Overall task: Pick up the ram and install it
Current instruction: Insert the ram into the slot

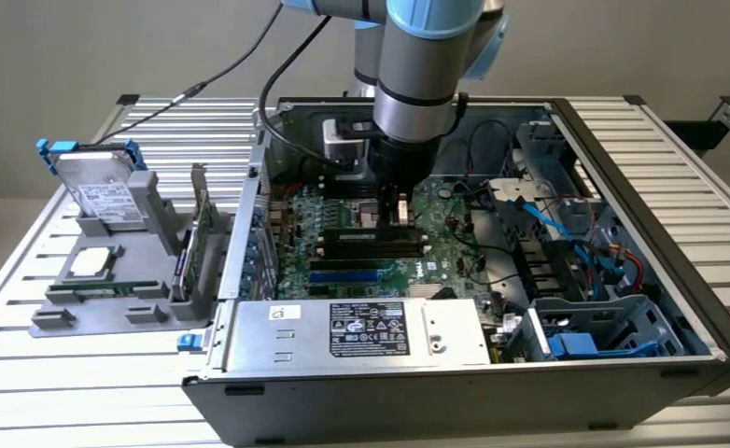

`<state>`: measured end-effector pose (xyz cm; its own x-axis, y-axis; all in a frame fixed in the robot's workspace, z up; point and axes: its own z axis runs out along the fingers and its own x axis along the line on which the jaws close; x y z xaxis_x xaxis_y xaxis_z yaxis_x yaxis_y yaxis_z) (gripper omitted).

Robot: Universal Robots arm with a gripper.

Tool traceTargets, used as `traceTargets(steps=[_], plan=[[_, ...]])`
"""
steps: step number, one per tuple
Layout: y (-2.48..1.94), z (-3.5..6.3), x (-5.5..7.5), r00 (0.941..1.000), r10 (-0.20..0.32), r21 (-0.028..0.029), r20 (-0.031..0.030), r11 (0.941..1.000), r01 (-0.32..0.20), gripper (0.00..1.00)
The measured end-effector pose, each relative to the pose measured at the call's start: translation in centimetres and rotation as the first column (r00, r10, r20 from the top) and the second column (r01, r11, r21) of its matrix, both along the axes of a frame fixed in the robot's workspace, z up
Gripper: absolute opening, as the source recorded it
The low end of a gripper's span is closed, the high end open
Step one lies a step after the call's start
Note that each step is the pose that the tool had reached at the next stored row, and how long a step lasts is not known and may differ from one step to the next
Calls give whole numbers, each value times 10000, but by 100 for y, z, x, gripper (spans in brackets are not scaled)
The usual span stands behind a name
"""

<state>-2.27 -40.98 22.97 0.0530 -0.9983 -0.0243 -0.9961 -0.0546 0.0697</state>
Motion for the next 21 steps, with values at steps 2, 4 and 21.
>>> traceTargets(steps=[2, 4, 21], plan=[[-6, -6, 1, 10000, 1, -11, -1, 10000, -1, 14], [-16, -11, 3, 10000, 2, -22, -2, 10000, -2, 14], [-49, -62, 16, 10000, 1, -87, -1, 10000, -1, 14]])
